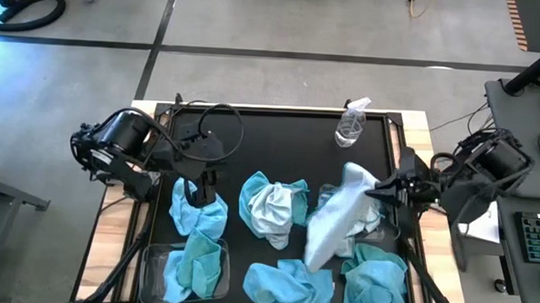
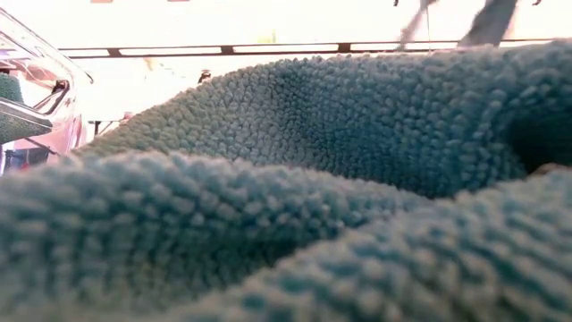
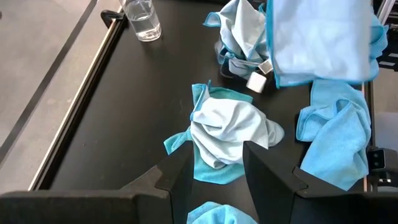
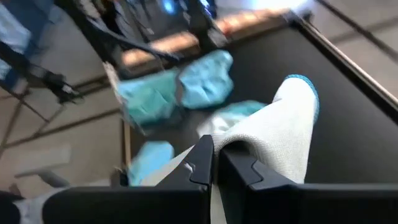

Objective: Sort microfiber towel by color & place in baskets
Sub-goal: Put the light blue microfiber towel into the right transparent bin

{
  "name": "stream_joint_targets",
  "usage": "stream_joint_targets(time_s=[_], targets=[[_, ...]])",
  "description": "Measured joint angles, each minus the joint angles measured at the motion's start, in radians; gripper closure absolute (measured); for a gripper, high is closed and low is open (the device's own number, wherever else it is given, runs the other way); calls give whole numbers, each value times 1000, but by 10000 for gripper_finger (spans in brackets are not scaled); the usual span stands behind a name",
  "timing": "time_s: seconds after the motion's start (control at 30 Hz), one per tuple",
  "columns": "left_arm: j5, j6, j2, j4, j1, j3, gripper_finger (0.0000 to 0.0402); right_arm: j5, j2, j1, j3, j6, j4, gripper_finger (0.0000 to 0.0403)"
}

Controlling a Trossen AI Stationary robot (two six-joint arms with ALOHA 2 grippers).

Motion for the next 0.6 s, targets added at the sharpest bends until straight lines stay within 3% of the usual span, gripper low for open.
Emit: stream_joint_targets(time_s=[0.17,0.6], targets=[[0,0,-1,0,0,-6,278,-4,-2,0,13,182,-187,394],[0,-6,-2,0,0,-6,278,-134,-8,0,-40,188,-179,394]])
